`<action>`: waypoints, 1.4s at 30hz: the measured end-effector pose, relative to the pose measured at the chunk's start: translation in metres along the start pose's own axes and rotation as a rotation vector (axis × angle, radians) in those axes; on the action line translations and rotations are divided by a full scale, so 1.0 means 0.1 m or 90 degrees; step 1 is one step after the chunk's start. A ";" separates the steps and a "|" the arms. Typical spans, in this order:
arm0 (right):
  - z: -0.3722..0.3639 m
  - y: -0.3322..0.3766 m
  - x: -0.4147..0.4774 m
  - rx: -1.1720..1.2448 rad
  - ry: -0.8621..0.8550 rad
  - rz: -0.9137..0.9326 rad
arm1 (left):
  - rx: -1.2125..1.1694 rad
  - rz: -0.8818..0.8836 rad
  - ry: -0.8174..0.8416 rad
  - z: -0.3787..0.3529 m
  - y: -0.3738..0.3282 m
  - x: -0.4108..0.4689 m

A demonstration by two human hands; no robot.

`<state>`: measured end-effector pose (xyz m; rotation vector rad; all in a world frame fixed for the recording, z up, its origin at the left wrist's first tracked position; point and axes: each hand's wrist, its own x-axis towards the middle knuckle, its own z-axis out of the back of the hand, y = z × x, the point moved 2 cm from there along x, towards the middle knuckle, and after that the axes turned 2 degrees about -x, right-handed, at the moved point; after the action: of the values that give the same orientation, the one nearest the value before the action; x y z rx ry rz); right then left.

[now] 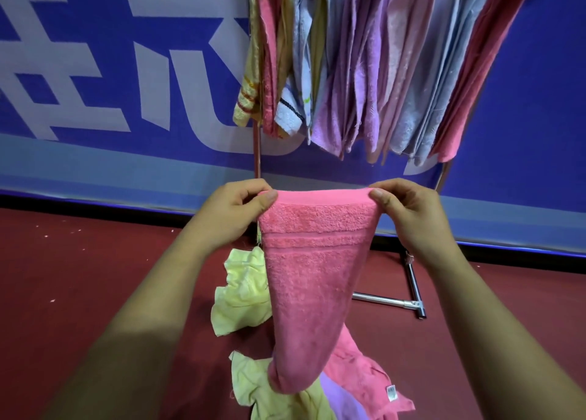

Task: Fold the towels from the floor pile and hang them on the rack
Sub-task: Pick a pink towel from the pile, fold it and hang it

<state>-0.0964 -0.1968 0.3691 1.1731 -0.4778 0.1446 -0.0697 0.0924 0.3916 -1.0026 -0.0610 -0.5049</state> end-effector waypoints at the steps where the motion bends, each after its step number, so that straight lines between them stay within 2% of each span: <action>1: 0.01 0.00 0.00 0.003 -0.004 0.000 | 0.001 -0.008 -0.005 0.00 0.01 0.00; 4: 0.01 0.00 0.00 0.042 -0.019 -0.008 | -0.061 -0.009 0.030 -0.02 -0.03 -0.01; 8: -0.01 -0.02 -0.01 0.091 -0.032 -0.029 | -0.223 0.048 0.206 -0.10 -0.09 -0.07; 11: -0.03 -0.02 -0.02 0.087 -0.007 -0.034 | -0.273 0.065 0.329 -0.25 -0.20 -0.12; 14: -0.09 -0.01 -0.04 0.091 0.009 -0.047 | -0.265 0.054 0.352 -0.34 -0.28 -0.15; 17: -0.09 -0.04 -0.03 0.080 0.002 -0.052 | -0.327 0.067 0.371 -0.33 -0.28 -0.15; 22: -0.04 -0.14 -0.03 0.059 -0.021 -0.069 | -0.134 0.038 0.207 -0.26 -0.15 -0.08; 24: -0.07 -0.16 -0.03 0.050 -0.011 -0.075 | -0.133 0.021 0.174 -0.26 -0.16 -0.08; 26: -0.09 -0.19 -0.03 0.045 0.000 -0.080 | -0.074 -0.058 0.163 -0.26 -0.22 -0.09; 29: -0.15 -0.16 -0.04 0.059 0.041 -0.087 | 0.018 -0.186 0.219 -0.33 -0.40 -0.11; 31: -0.21 -0.09 -0.06 0.074 0.073 -0.078 | -0.030 -0.182 0.311 -0.41 -0.48 -0.14; 33: -0.26 -0.03 -0.09 0.082 0.091 -0.073 | 0.002 -0.167 0.321 -0.48 -0.48 -0.13; 36: -0.31 0.05 -0.12 0.113 0.105 -0.098 | 0.153 -0.183 0.152 -0.50 -0.34 -0.07; 39: -0.36 0.13 -0.17 0.195 0.093 -0.132 | 0.147 -0.135 0.021 -0.50 -0.27 -0.04; 42: -0.44 0.21 -0.21 0.222 0.081 -0.111 | 0.138 -0.099 -0.039 -0.54 -0.29 -0.04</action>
<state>-0.1098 -0.1460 0.3644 1.5299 -0.2408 0.1548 -0.0958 0.0370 0.3841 -0.8044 -0.2446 -0.5962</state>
